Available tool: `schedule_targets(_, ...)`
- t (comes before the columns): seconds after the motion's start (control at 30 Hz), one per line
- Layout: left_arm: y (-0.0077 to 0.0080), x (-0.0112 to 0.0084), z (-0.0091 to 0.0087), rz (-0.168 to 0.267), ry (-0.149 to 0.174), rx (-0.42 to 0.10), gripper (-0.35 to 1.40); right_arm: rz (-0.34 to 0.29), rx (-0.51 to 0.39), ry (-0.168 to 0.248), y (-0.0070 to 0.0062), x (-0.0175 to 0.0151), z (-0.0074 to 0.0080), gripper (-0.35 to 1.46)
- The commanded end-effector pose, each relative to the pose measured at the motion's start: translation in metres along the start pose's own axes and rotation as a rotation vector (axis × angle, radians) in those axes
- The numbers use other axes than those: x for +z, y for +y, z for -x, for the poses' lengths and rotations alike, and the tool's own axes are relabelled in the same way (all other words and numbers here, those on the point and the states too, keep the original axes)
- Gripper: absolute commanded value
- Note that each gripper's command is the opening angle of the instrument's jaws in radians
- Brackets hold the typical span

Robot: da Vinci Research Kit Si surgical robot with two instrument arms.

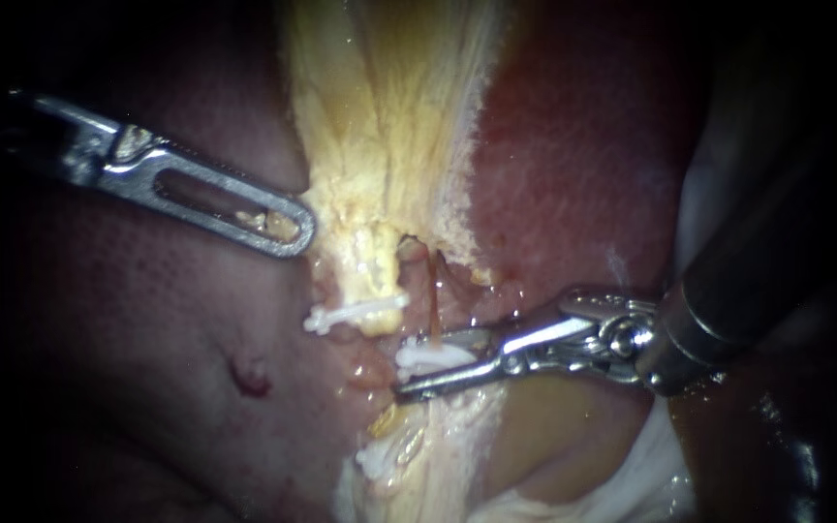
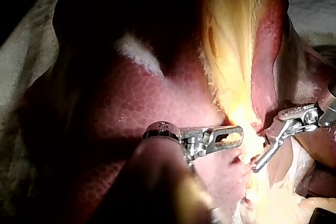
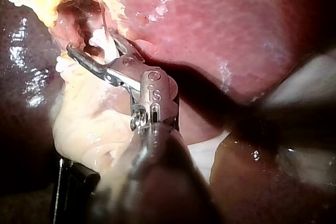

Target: Going back second clip right tube

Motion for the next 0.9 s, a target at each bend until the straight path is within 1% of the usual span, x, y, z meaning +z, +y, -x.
schedule_targets(0.03, 0.0000, 0.0000, 0.0000, 0.000, 0.000, 0.000, -0.35, -0.006, -0.019, 0.004, -0.0001, -0.0001, 0.0000, 0.49)
schedule_targets(0.07, 0.0000, 0.0000, 0.0000, 0.000, 0.000, 0.000, -0.35, -0.030, -0.025, 0.005, -0.0002, -0.0002, 0.0001, 0.49)
schedule_targets(0.23, 0.0000, 0.0000, 0.0000, 0.000, 0.000, 0.000, -0.35, -0.216, -0.041, 0.039, -0.0007, -0.0002, 0.0001, 0.49)
schedule_targets(0.3, 0.0000, -0.0001, 0.0000, 0.000, 0.000, 0.000, -0.35, -0.267, -0.049, 0.052, -0.0010, -0.0001, 0.0001, 0.49)
schedule_targets(0.4, 0.0000, -0.0001, 0.0000, 0.000, 0.000, 0.000, -0.35, -0.328, -0.061, 0.043, -0.0014, 0.0000, 0.0001, 0.49)
schedule_targets(0.5, 0.0000, -0.0001, 0.0000, 0.000, 0.000, 0.000, -0.35, -0.343, -0.068, 0.031, -0.0017, 0.0003, 0.0001, 0.49)
schedule_targets(0.6, 0.0001, -0.0001, 0.0000, -0.003, 0.002, 0.000, -0.35, -0.353, -0.082, 0.033, -0.0019, 0.0006, 0.0000, 0.49)
schedule_targets(0.7, 0.0001, 0.0000, 0.0000, -0.003, 0.003, 0.000, -0.35, -0.368, -0.087, 0.049, -0.0021, 0.0008, -0.0001, 0.49)
schedule_targets(0.8, 0.0001, 0.0000, 0.0000, -0.003, 0.003, 0.000, -0.35, -0.395, -0.082, 0.084, -0.0024, 0.0007, -0.0003, 0.49)
schedule_targets(0.9, 0.0001, 0.0000, 0.0000, -0.003, 0.003, 0.001, -0.35, -0.403, -0.081, 0.094, -0.0027, 0.0010, -0.0005, 0.49)
